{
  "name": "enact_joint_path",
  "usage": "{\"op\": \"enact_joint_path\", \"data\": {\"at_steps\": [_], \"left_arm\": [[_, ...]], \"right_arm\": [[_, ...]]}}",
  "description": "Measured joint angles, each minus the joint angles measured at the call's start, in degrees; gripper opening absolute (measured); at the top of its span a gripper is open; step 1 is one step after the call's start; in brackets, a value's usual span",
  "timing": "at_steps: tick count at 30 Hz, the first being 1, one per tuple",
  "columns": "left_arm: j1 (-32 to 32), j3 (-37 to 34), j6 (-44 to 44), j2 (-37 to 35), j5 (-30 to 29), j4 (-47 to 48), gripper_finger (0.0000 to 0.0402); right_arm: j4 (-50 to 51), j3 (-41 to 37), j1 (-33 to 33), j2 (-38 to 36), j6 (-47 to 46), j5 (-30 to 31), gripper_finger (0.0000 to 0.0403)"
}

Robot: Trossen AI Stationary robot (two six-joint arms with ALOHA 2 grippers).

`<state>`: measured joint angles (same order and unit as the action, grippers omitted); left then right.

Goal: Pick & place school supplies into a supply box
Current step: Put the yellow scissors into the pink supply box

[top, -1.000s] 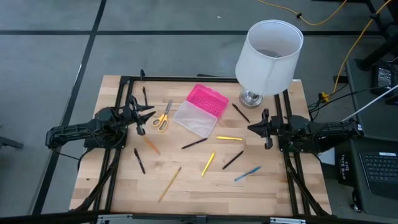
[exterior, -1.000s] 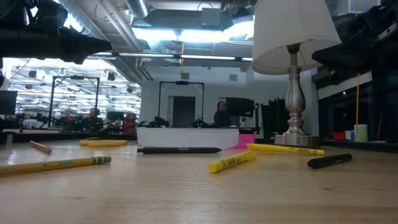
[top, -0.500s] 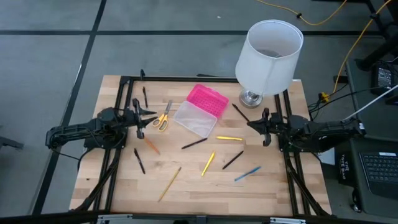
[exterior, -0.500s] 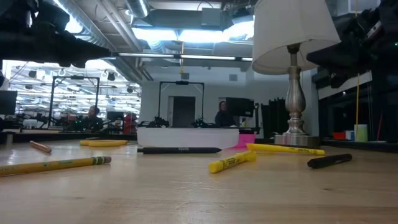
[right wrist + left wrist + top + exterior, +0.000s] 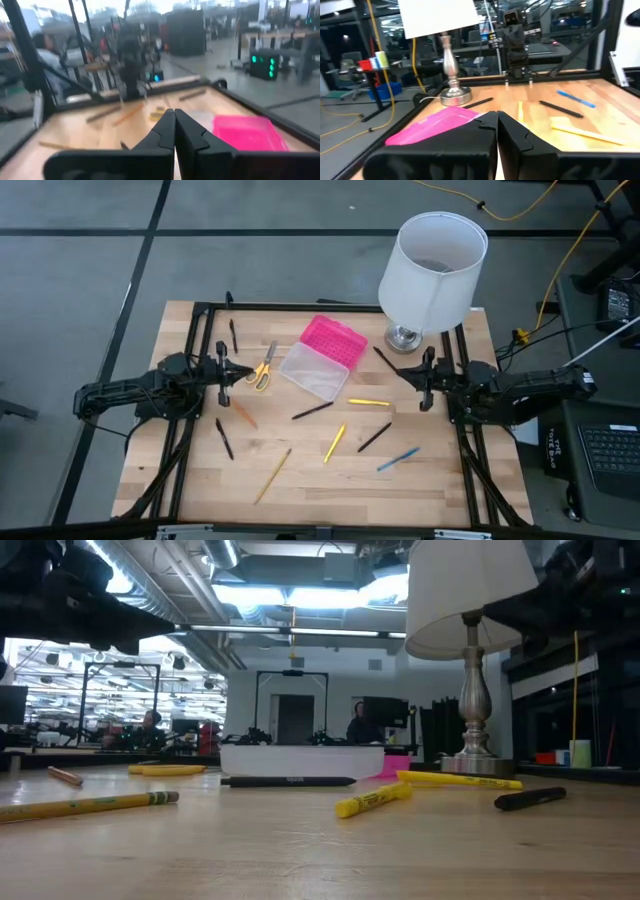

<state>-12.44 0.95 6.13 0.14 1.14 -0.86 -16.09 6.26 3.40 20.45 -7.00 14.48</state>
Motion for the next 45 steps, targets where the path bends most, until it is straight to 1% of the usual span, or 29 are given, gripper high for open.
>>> {"op": "enact_joint_path", "data": {"at_steps": [2,5,7,11,14,18,20,25,27,30,33,36,39,42,45], "left_arm": [[-0.01,0.04,1.08,0.00,-1.27,0.53,0.0002],[-0.03,0.07,2.13,0.00,-1.51,0.95,0.0003],[-0.01,0.07,1.02,0.05,-1.99,1.55,0.0001],[-0.05,0.48,-0.88,1.80,-5.35,1.92,0.0002],[-0.03,2.01,-3.06,4.78,-6.97,4.28,0.0003],[0.01,4.97,-5.48,10.75,-7.25,5.59,0.0003],[0.01,6.55,-5.54,14.25,-7.28,6.44,0.0003],[0.01,11.80,-7.55,23.72,-8.37,6.76,0.0003],[0.01,14.33,-8.46,27.06,-8.76,7.68,0.0003],[0.01,18.67,-8.55,31.57,-8.85,11.05,0.0003],[0.01,23.36,-9.08,35.84,-10.95,15.41,0.0003],[0.01,28.32,-10.16,39.82,-12.82,20.59,0.0003],[0.01,32.56,-12.22,43.59,-13.45,25.72,0.0003],[0.01,35.40,-15.98,46.49,-15.06,26.47,0.0003],[0.01,36.82,-18.37,48.53,-15.99,26.92,0.0003]], "right_arm": [[0.39,1.51,0.02,3.16,0.04,0.02,0.0002],[0.39,3.93,0.00,8.40,1.17,0.02,0.0003],[0.66,5.44,0.00,11.65,3.31,0.03,0.0003],[0.20,8.70,0.01,17.17,7.13,0.01,0.0004],[0.63,10.11,0.00,20.49,7.28,0.00,0.0013],[0.39,11.54,0.00,23.24,7.67,0.02,0.0025],[-0.29,11.76,0.00,24.10,7.93,0.03,0.0028],[-1.26,11.85,-0.09,25.06,13.59,0.01,0.0029],[-2.13,11.85,-0.09,25.29,13.54,0.00,0.0030],[-2.28,11.85,-0.09,25.30,13.47,0.00,0.0030],[-2.28,11.85,-0.16,25.30,13.53,0.02,0.0031],[-2.34,11.85,-0.20,25.30,13.75,0.02,0.0031],[-2.43,11.85,-0.20,25.30,14.54,0.02,0.0031],[-2.47,11.85,-0.20,25.30,15.18,0.03,0.0031],[-2.58,11.85,-0.20,25.30,15.23,0.04,0.0031]]}}
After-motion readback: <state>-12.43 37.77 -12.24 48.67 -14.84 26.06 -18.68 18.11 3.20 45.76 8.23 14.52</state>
